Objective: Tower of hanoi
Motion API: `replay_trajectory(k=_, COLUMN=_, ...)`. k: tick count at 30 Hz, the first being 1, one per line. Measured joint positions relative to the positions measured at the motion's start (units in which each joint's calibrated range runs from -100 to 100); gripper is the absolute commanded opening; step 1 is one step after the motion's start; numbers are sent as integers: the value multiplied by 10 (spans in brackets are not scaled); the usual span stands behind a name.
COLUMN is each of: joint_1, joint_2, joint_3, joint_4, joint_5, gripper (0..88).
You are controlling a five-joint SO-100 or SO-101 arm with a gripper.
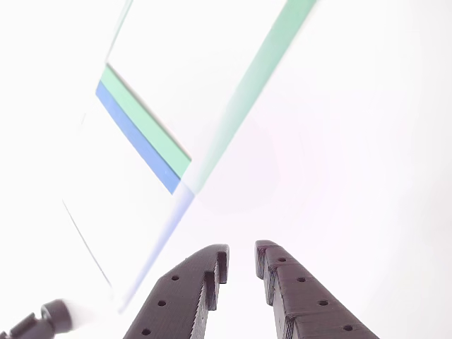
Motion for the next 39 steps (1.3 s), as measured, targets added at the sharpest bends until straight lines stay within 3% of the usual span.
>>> replay_trajectory(k=13, joint_1=56, joint_2=203, joint_3=-248, joint_4=-23, joint_5=487, gripper=0)
replay_trajectory(k=17, joint_1=74, joint_2=271, joint_3=-325, joint_4=-36, joint_5=694, gripper=0)
replay_trajectory(k=24, joint_1=104, joint_2=338, joint_3=-426, joint_4=-17, joint_5=1172, gripper=0)
replay_trajectory(k=27, joint_1=108, joint_2=360, joint_3=-486, joint_4=30, joint_5=1326, gripper=1)
replay_trajectory(k=31, joint_1=124, joint_2=385, joint_3=-582, joint_4=128, joint_5=1478, gripper=1)
replay_trajectory(k=39, joint_1=172, joint_2=386, joint_3=-734, joint_4=263, joint_5=1545, gripper=18)
